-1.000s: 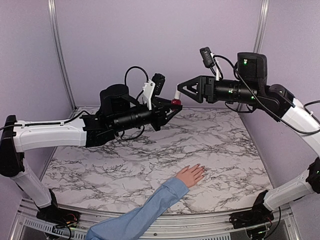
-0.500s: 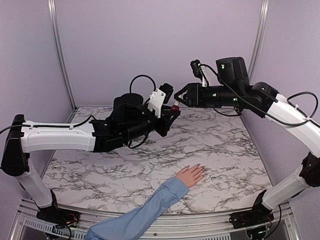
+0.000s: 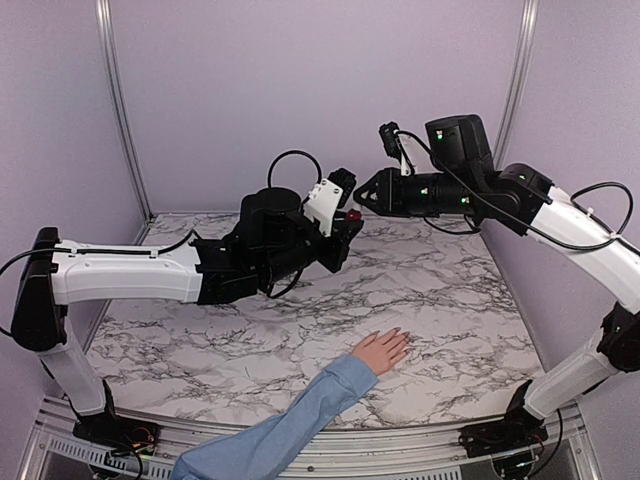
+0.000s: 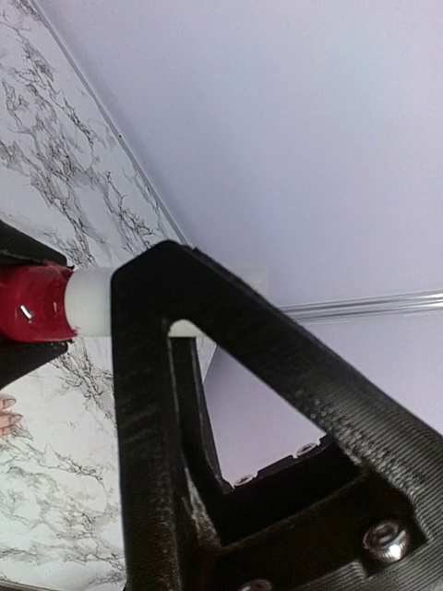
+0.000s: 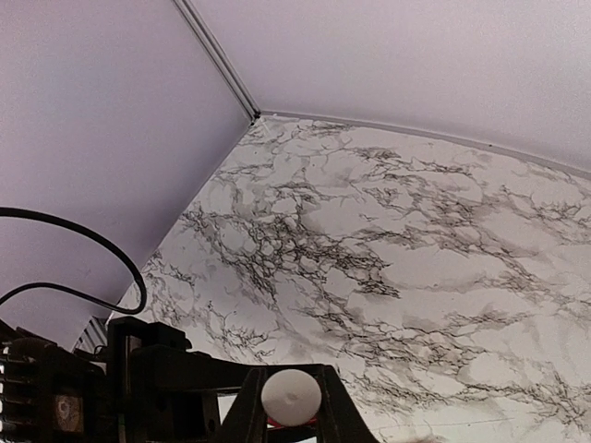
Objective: Paint the nails
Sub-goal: Unscrew the nail polish bottle cap from the nail polish bottle.
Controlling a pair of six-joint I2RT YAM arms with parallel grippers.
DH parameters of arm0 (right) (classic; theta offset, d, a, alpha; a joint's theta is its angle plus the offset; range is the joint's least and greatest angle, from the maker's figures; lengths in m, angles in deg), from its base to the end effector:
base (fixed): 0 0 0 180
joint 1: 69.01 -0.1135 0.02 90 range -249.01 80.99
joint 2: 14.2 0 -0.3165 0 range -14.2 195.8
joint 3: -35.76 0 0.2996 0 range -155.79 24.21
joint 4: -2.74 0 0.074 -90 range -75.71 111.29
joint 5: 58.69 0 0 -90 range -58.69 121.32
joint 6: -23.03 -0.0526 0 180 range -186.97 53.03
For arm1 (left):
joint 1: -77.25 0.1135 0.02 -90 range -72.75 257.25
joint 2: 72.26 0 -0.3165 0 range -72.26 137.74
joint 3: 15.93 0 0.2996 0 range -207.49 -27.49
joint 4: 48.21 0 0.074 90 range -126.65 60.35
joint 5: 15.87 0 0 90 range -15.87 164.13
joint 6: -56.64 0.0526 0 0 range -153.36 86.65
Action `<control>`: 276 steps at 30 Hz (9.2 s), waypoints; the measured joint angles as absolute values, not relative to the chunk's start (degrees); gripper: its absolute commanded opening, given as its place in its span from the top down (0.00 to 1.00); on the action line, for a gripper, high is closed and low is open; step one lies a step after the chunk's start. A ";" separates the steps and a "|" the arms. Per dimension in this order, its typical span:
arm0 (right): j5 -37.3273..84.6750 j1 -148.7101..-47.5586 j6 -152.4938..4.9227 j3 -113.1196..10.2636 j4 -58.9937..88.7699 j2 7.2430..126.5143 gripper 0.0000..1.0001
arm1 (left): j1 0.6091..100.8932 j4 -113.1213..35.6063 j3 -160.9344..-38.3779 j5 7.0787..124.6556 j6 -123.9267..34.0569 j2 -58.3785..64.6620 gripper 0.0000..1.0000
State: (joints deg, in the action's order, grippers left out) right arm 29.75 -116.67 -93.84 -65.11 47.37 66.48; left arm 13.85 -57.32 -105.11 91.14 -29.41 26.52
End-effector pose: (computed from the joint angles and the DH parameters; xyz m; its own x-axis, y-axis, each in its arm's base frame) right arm 0.2449 0.2709 0.4769 -0.5901 0.0232 -0.8070 -0.5481 0.7225 0.4215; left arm 0.2323 -0.4295 0.3753 0.0461 0.0551 -0.9974 0.7226 0.6876 0.0714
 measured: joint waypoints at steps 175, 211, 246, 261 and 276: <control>3.24 -116.21 -70.13 -71.67 57.76 62.22 0.68 | 17.96 -61.65 -99.65 47.69 -31.49 18.12 1.00; 3.85 -116.29 -67.35 -72.43 61.41 63.34 0.97 | 18.86 -61.82 -98.38 48.57 -32.95 18.15 1.00; 4.62 -117.65 -62.57 -73.59 61.78 63.51 1.00 | 19.93 -65.14 -97.70 43.80 -36.16 18.50 1.00; 4.38 -117.91 -61.30 -75.28 62.45 63.51 1.00 | 20.17 -66.39 -97.70 41.97 -37.26 18.93 1.00; 5.08 -117.91 -61.08 -75.30 62.80 63.51 1.00 | 20.26 -66.39 -97.68 42.03 -37.23 19.22 1.00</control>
